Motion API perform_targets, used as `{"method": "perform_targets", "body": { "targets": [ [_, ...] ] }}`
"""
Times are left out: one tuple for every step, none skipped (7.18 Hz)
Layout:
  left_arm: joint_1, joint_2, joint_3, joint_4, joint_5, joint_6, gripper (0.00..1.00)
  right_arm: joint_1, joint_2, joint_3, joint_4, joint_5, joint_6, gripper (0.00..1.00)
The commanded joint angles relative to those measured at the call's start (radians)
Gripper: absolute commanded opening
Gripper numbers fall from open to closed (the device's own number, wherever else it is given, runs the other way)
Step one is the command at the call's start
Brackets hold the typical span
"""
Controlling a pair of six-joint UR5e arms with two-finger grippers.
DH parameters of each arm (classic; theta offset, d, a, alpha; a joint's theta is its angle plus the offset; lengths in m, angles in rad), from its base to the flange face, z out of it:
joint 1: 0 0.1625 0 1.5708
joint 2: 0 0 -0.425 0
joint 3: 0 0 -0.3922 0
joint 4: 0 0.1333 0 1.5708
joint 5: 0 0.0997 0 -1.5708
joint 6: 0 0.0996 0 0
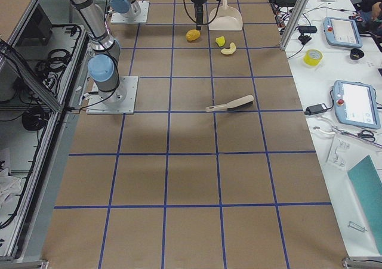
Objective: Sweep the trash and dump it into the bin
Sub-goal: 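Grasp the white dustpan handle with the left gripper and the brush handle with the right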
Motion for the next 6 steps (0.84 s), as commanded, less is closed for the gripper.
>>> {"method": "perform_targets", "body": {
  "targets": [
    [-0.001, 0.027, 0.007, -0.003, 0.008, 0.006, 1.00, 0.000, 0.000, 0.002, 0.002, -0.004, 0.000, 1.00],
    [-0.001, 0.026, -0.015, -0.006, 0.018, -0.006, 1.00, 0.000, 0.002, -0.001, 0.006, -0.007, 0.000, 1.00],
    [-0.001, 0.028, -0.057, -0.008, 0.019, -0.008, 1.00, -0.005, 0.002, 0.000, 0.014, -0.010, 0.000, 1.00],
    [-0.001, 0.022, -0.088, -0.006, 0.019, -0.019, 1.00, -0.008, 0.002, 0.002, 0.012, -0.013, -0.005, 1.00],
    [0.020, 0.002, -0.090, -0.005, 0.041, 0.010, 1.00, -0.015, 0.006, 0.005, 0.008, -0.013, 0.000, 1.00],
    [0.051, -0.001, -0.093, 0.003, 0.101, 0.094, 1.00, -0.076, 0.006, 0.003, -0.001, -0.007, -0.050, 1.00]
  ]
}}
